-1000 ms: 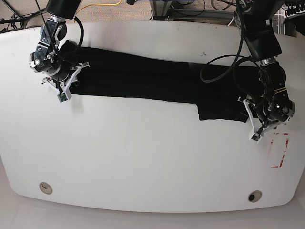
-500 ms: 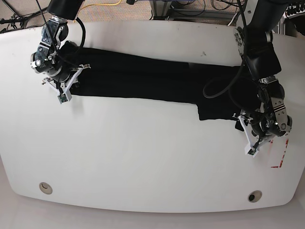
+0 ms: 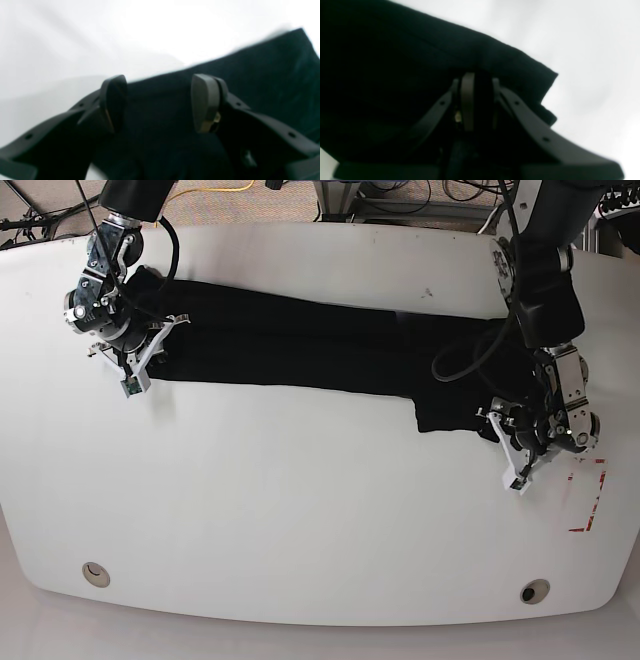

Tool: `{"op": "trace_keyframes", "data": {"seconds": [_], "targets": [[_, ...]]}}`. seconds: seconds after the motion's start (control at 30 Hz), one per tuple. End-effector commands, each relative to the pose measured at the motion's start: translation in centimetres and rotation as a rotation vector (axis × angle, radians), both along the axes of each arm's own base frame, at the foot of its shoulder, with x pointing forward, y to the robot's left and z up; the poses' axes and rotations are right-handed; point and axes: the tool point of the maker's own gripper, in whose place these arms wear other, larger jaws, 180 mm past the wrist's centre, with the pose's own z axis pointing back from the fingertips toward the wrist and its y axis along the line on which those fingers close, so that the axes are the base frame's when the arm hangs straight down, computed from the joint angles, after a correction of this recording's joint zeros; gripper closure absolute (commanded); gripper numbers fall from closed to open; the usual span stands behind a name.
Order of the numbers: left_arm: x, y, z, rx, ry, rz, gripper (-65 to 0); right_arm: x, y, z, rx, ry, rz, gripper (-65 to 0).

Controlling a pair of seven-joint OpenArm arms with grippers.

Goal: Fold the T-shirt properly
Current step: 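Drag the folded shirt away from the collar edge with both grippers, then release the strip ends and reposition both grippers at the strip ends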

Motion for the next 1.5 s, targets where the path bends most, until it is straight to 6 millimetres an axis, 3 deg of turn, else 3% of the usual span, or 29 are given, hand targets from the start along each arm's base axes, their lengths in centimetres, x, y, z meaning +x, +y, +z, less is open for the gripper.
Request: {"op": "trace_keyframes", "data": {"seconds": [0.0,0.47,0.53,0.67,0.77,1.03,1.17,1.47], "targets": [[1.2,1.4,1.5,0.011,-0.048,0.014,-38.1,-0.7,-0.7,-0.4,-0.038,0.045,0.001,-9.5],[0.6,1.7,0.3,-0.008,-0.022,0.021,-36.9,-0.7,0.0,-0.7,-0.02,0.045,-0.001,-9.5],[0.5,1.7,0.2,-0.005,-0.018,0.021,-32.2,-0.7,0.1,-0.7,-0.018,0.045,-0.001,-9.5],[0.5,1.7,0.1,-0.003,-0.015,0.02,-12.5,-0.7,0.1,-0.7,-0.017,0.045,-0.001,-9.5],[0.5,1.7,0.1,-0.002,-0.015,0.019,-2.1,-0.7,0.1,-0.7,-0.017,0.045,-0.001,-9.5],[0.9,1.6,0.7,-0.004,-0.03,0.016,0.0,-0.7,0.1,-0.7,-0.016,0.043,-0.002,-9.5],[2.1,1.9,2.8,0.02,-0.078,0.016,0.0,-0.6,0.1,-0.6,-0.017,0.042,-0.002,-9.4],[2.7,3.1,7.7,0.142,-0.156,0.013,0.0,-0.6,0.1,-0.6,-0.017,0.042,-0.002,-9.4]]}}
